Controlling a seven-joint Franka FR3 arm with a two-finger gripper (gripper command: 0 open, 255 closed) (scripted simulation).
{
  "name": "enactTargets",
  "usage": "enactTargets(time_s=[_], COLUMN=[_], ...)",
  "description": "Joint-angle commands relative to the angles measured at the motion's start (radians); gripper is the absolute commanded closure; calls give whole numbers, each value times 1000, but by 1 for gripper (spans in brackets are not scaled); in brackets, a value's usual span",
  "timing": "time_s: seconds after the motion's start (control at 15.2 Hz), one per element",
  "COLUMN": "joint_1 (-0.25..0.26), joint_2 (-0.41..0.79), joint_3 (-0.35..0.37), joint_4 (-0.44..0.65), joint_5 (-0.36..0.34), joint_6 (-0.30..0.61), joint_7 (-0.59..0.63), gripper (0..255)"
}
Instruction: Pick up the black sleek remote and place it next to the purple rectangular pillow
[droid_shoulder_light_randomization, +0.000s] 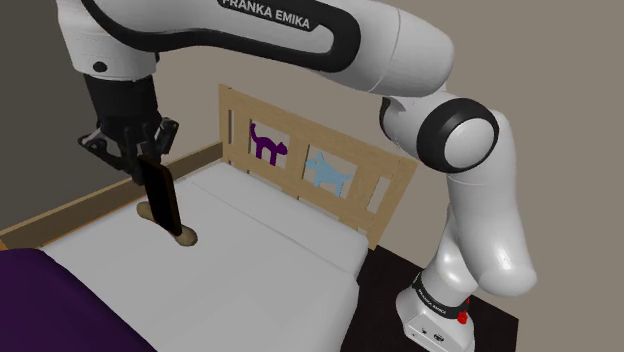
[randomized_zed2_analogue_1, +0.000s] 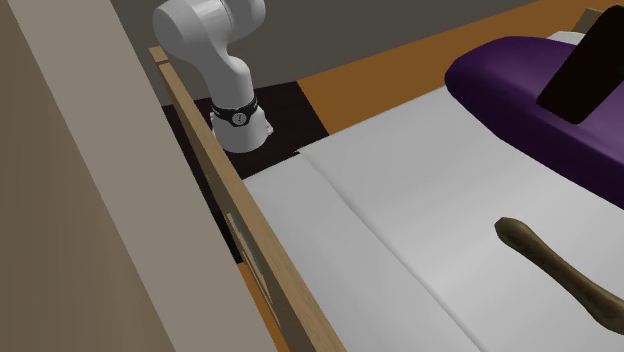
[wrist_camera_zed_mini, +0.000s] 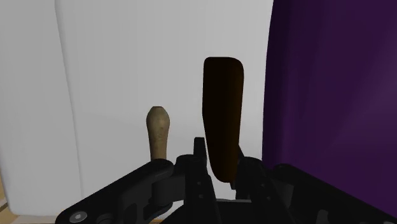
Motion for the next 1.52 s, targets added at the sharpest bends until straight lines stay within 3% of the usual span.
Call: enactTargets(time_s=[0.0,0.66,1.45], joint_1=[-9,-37,-51], joint_2=[-20,-60,-58], joint_3=[2,3,-1], joint_4=[-61,-263,-422], joint_5=[5,15,11], joint_6=[42,203,363], joint_7=[2,4,7], gripper=[255,255,255])
